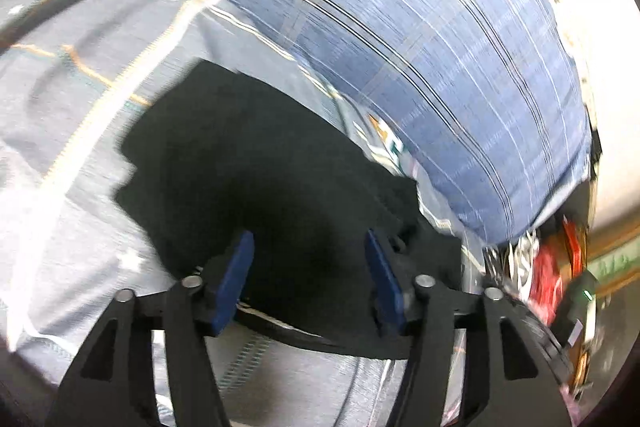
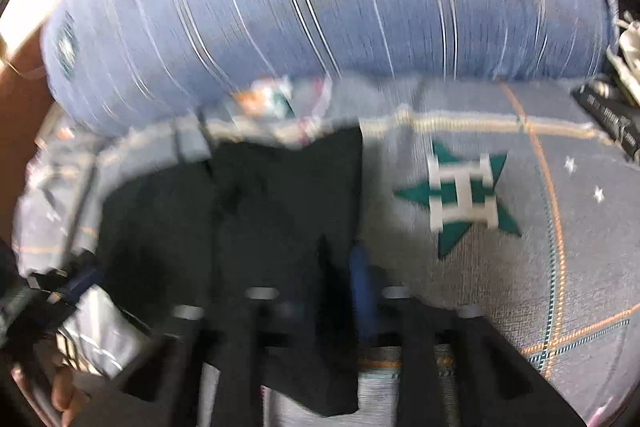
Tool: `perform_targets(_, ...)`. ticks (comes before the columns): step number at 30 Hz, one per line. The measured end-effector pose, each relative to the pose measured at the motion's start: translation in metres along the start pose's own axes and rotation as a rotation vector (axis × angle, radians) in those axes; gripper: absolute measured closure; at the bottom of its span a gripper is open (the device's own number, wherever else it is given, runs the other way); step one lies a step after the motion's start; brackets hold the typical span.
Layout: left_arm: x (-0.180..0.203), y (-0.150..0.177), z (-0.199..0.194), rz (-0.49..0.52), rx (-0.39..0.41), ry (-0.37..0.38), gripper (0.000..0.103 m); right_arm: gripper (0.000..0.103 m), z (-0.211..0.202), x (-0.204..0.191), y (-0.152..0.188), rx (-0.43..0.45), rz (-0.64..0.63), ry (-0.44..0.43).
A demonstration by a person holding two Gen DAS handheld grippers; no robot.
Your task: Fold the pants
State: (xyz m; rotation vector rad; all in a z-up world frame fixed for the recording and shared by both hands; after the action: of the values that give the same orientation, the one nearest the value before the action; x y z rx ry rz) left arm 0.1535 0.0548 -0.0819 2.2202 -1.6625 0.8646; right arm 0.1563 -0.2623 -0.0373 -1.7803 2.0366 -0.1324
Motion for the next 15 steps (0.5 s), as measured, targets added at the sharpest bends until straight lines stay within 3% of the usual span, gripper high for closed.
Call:
perform_targets(1, -0.009, -0.002, -0.005, -0.023, 0.009, -0.004, 0.041, 0.022, -0.009, -0.006, 0.0, 0.034, -0.006, -0.009)
perform_targets(6, -0.047, -0.009, -0.015, -0.099, 0.019, -0.021, 0.041, 0.022, -0.04, -0.065, 0.005, 0.143, -0.14, -0.031)
perform_targets(9, -0.064, -0.009, -0.016, -0.139, 0.019, -0.02, 0.041, 0.022, -0.027, -0.116, 0.011, 0.102, -0.221, -0.124)
perform_targets(13, -0.077, -0.01, -0.011, -0.164, -0.011, 0.012, 0.041, 0.023, 0.003, -0.161, 0.024, 0.05, -0.297, -0.183)
perform_targets(15, -0.085, -0.011, -0.007, -0.171, -0.02, 0.012, 0.041, 0.032, 0.035, -0.171, 0.032, -0.026, -0.311, -0.192)
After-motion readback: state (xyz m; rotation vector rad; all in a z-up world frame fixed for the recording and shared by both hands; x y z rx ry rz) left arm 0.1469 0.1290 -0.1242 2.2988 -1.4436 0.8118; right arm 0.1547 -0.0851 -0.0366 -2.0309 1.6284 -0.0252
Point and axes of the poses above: each gripper's, at about its wrist camera, not at the fingertips, and z roughly the way its jaws point, x to its right, y to its underside, the point moved 6 cm from there along z, roughly the way its jaws point, and after that the axes turned 14 degrees about -x, right-handed, at the moved point
